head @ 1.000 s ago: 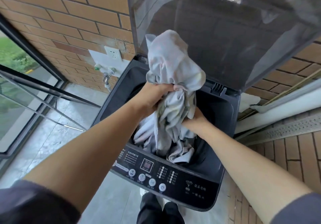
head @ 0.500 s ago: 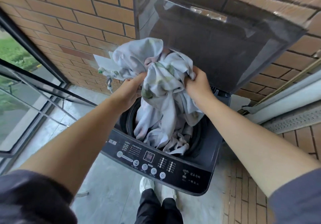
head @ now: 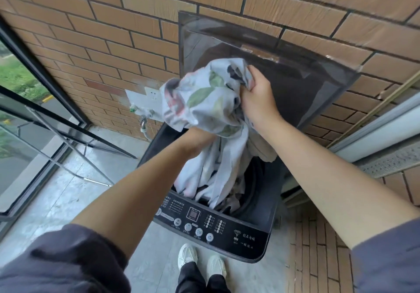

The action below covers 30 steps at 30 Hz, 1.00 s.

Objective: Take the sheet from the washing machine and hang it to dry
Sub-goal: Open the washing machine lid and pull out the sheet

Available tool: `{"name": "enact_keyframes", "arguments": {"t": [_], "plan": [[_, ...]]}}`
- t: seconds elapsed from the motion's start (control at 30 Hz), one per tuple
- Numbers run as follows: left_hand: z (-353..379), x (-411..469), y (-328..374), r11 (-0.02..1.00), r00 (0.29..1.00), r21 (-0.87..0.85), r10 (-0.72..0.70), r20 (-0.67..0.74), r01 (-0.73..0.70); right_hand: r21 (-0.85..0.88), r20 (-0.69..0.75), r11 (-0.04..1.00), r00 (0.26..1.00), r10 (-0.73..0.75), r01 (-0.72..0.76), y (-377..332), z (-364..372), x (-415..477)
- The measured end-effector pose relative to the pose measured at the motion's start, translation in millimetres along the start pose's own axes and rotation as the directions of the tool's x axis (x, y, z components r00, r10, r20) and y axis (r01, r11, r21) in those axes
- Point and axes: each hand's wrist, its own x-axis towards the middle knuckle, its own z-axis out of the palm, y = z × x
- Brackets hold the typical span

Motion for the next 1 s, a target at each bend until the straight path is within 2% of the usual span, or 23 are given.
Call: {"name": "enact_keyframes", "arguments": {"t": [0.1,0.17,0.23,0.3,0.33,0.4,0.53,0.63,0.7,0.77,0.87,0.93,1.0], "plan": [[-1.9,2.0,19.8,0.995,0.994,-0.080,0.049,-0.097,-0.057,-0.085,0.121,0.996,0.993,-0.013,0.024,-11.3,-18.4,4.7],[-10.2,5.2,36.0,0.994,0.988,-0.078,0.069,-0.136,-0.080,-0.091,0.244,0.996,0.969,0.034,-0.012,-16.9,-35.9,0.6],[-18.5,11.3,58.0,0.991,0.980,-0.085,0.090,-0.176,-0.106,-0.174,0.349,0.982,0.928,0.131,-0.073,-8.2,-53.4,-7.7],[-21.8,13.7,86.5,0.983,0.969,-0.165,0.041,-0.243,-0.083,-0.327,0.375,0.928,0.877,0.299,-0.177,13.7,-61.5,-17.6],[-22.1,15.8,103.3,0.975,0.965,-0.202,0.036,-0.260,-0.091,-0.372,0.368,0.908,0.868,0.333,-0.191,22.4,-61.3,-22.5],[-17.0,16.9,136.8,0.962,0.962,-0.237,0.073,-0.263,-0.138,-0.351,0.359,0.918,0.879,0.315,-0.186,40.9,-53.2,-30.8],[-0.5,4.3,189.9,0.919,0.960,-0.343,0.106,-0.260,-0.194,-0.187,0.252,0.938,0.909,0.332,-0.291,58.9,-25.3,-40.7],[12.5,-0.9,199.4,0.895,0.966,-0.408,0.083,-0.243,-0.179,-0.172,-0.006,0.931,0.945,0.326,-0.323,45.6,-2.5,-31.0],[12.4,-5.5,198.5,0.898,0.958,-0.402,0.070,-0.277,-0.182,-0.057,-0.165,0.937,0.929,0.331,-0.344,28.7,-0.9,-24.6],[0.9,-9.3,197.5,0.894,0.944,-0.400,0.071,-0.322,-0.203,0.103,-0.222,0.949,0.924,0.313,-0.297,21.4,-7.3,-23.1],[-22.8,-16.3,190.4,0.900,0.915,-0.391,0.019,-0.403,-0.191,0.192,-0.279,0.958,0.924,0.262,-0.213,6.1,-18.5,-21.5],[-36.6,-16.3,172.8,0.933,0.903,-0.349,-0.077,-0.422,-0.083,0.233,-0.334,0.963,0.919,0.210,-0.135,-10.6,-24.6,-16.8],[-46.4,-20.7,149.7,0.938,0.907,-0.344,-0.182,-0.380,0.044,0.278,-0.359,0.957,0.916,0.179,-0.079,-25.8,-32.5,-10.9]]}}
